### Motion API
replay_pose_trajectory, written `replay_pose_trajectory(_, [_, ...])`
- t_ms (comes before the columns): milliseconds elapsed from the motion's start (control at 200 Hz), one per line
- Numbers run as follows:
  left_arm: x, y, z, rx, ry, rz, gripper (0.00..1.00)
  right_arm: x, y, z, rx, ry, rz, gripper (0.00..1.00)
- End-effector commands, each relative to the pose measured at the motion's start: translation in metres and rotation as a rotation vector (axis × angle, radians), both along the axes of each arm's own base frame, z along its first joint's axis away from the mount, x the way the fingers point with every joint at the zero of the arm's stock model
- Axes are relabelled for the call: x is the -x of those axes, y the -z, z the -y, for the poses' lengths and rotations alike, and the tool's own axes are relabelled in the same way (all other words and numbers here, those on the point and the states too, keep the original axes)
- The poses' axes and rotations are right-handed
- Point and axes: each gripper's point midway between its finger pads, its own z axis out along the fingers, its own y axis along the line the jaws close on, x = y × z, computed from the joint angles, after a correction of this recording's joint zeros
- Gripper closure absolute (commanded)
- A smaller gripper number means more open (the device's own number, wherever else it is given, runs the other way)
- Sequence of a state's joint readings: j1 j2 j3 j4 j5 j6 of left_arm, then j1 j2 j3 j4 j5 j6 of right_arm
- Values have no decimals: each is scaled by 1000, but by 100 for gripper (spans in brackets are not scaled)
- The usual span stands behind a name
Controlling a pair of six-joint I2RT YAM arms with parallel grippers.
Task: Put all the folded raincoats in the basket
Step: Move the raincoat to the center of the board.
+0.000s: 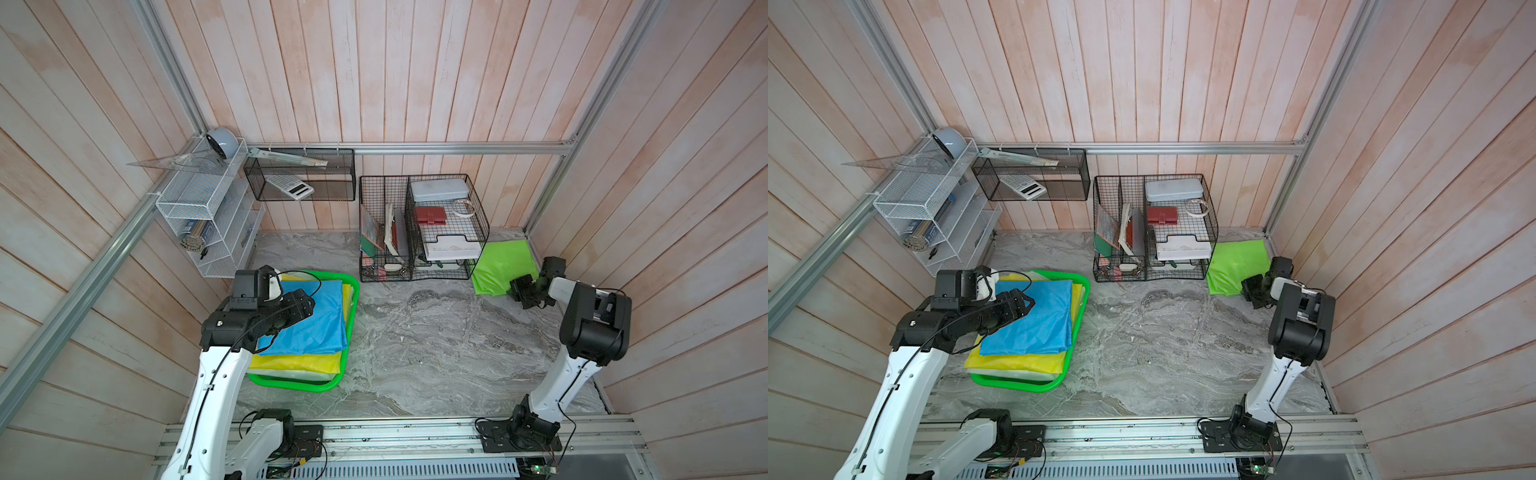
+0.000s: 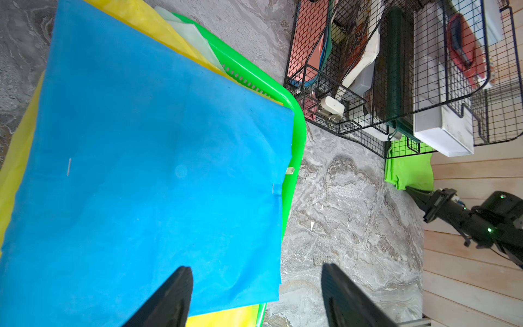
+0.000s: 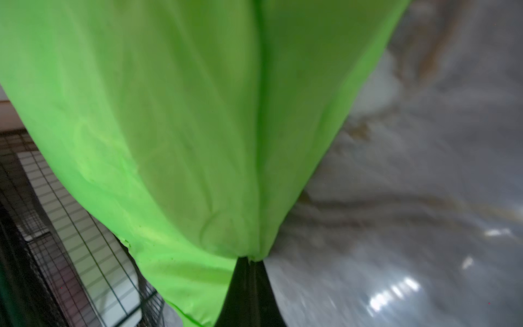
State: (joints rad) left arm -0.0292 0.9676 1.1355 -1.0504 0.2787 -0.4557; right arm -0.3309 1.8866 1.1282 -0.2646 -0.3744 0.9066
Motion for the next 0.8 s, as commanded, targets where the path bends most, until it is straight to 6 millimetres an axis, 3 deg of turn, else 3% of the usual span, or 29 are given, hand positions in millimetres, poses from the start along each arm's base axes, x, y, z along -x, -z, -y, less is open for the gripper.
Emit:
replay_pose_trajectory(0, [0, -3, 1, 11, -9, 30, 23, 59, -6, -8, 36, -42, -108, 100])
replay_pose_trajectory(225, [3, 1, 7, 53, 3, 23, 23, 166, -11, -56, -10, -174, -236, 100])
replay_pose_trajectory(440, [14, -6, 16, 102, 31, 25, 23, 233, -12, -108, -28, -279, -293, 100])
replay_pose_trajectory(580, [24, -11, 17, 101, 40, 37, 23, 259, -18, -144, -13, -382, -276, 100])
replay_pose_trajectory(795, [32, -10, 29, 172, 71, 33, 24, 278, -19, -201, 130, -625, -213, 100])
